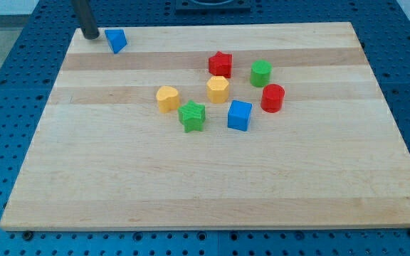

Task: Push blue triangle towards the center

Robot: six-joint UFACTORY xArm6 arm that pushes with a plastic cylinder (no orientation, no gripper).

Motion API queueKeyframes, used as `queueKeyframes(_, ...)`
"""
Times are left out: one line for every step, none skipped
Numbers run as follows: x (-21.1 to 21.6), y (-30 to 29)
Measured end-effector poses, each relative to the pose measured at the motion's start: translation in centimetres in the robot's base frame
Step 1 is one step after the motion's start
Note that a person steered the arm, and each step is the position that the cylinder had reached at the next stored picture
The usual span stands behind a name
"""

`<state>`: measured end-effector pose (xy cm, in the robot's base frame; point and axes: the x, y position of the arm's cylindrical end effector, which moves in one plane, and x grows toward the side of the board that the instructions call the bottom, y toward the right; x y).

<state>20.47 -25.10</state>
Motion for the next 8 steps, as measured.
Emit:
queueKeyframes(-0.2, 2.3)
queueKeyframes(0.0, 3.2)
queueKeyframes(0.2, 3.0)
queueKeyframes(1.5, 3.0)
queueKeyframes(2.7, 3.0)
queueKeyframes(4.2, 3.0)
queueKeyframes(4.9, 3.2)
queueKeyframes(5.0, 4.2)
